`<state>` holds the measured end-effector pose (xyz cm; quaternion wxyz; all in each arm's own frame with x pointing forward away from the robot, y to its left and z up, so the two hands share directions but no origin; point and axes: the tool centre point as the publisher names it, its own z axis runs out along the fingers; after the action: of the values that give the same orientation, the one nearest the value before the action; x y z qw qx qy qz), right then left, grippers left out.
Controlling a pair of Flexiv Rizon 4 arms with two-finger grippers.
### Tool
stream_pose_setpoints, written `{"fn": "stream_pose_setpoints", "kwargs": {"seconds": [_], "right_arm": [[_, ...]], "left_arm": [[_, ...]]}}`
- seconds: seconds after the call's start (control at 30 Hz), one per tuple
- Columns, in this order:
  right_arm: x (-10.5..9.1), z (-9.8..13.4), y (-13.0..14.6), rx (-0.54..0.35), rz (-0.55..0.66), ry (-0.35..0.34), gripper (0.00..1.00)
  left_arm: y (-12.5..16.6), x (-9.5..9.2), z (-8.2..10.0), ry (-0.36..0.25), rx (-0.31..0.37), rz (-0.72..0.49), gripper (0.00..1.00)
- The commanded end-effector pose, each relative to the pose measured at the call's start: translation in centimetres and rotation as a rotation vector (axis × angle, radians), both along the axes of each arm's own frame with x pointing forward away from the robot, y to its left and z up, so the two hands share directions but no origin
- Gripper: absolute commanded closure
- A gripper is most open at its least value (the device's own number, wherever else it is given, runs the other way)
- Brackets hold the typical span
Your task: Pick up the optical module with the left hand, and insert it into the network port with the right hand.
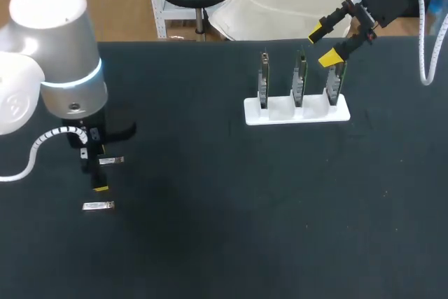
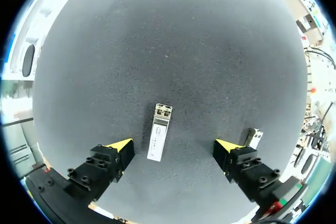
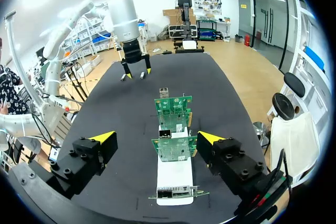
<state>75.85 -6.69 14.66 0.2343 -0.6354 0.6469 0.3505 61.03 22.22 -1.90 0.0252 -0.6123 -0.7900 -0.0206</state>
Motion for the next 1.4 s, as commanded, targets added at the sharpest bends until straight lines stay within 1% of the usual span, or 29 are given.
{"fn": "stream_pose_setpoints", "kwargs": {"seconds": [0.03, 0.07, 0.1, 0.13, 0.17, 0.2, 0.33, 0.57, 0.77, 1.07, 1.2, 1.3, 1.37, 1.4], "right_arm": [[-0.1, 0.0, 0.0, 0.0, -0.001, -0.002, 0.0], [-0.1, 0.0, 0.0, 0.0, -0.001, -0.002, 0.0], [-0.1, 0.0, 0.0, 0.0, -0.001, -0.002, 0.0], [-0.1, 0.0, 0.0, 0.0, -0.001, -0.002, 0.0], [-0.1, 0.0, 0.0, 0.0, -0.001, -0.002, 0.0], [-0.1, 0.0, 0.0, 0.0, -0.001, -0.002, 0.0], [-0.1, 0.0, 0.0, 0.0, -0.001, -0.002, 0.0], [-0.1, 0.0, 0.0, 0.0, -0.001, -0.002, 0.0], [-0.1, 0.0, 0.0, 0.0, -0.001, -0.002, 0.0], [-0.1, 0.0, 0.0, 0.0, -0.001, -0.002, 0.0], [-0.1, 0.0, 0.0, 0.0, -0.001, -0.002, 0.0], [-0.1, 0.0, 0.0, 0.0, -0.001, -0.002, 0.0], [-0.1, 0.0, 0.0, 0.0, -0.001, -0.002, 0.0], [-0.1, 0.0, 0.0, 0.0, -0.001, -0.002, 0.0]], "left_arm": [[0.2, 0.5, -0.6, 0.008, -0.001, -0.001, 0.03], [0.1, 0.6, -0.7, 0.008, -0.001, -0.002, 0.51], [0.1, 0.6, -0.7, 0.009, -0.001, -0.002, 0.55], [0.1, 0.7, -0.8, 0.009, -0.002, -0.001, 0.67], [0.1, 0.8, -0.8, 0.009, -0.004, 0.004, 0.98], [0.2, 0.8, -0.8, 0.009, -0.005, 0.007, 1.0], [0.2, 0.9, -0.9, 0.009, -0.01, 0.014, 1.0], [0.1, 1.1, -1.1, 0.007, -0.041, 0.037, 1.0], [0.0, 1.2, -1.2, 0.008, -0.049, 0.042, 1.0], [-0.7, 1.8, -1.1, -0.017, -0.115, 0.101, 1.0], [-1.6, 2.7, -0.5, -0.042, -0.144, 0.13, 1.0], [-2.7, 3.8, 0.6, -0.063, -0.164, 0.139, 1.0], [-3.5, 4.5, 1.3, -0.087, -0.194, 0.126, 1.0], [-3.9, 4.8, 1.6, -0.096, -0.195, 0.126, 1.0]]}}
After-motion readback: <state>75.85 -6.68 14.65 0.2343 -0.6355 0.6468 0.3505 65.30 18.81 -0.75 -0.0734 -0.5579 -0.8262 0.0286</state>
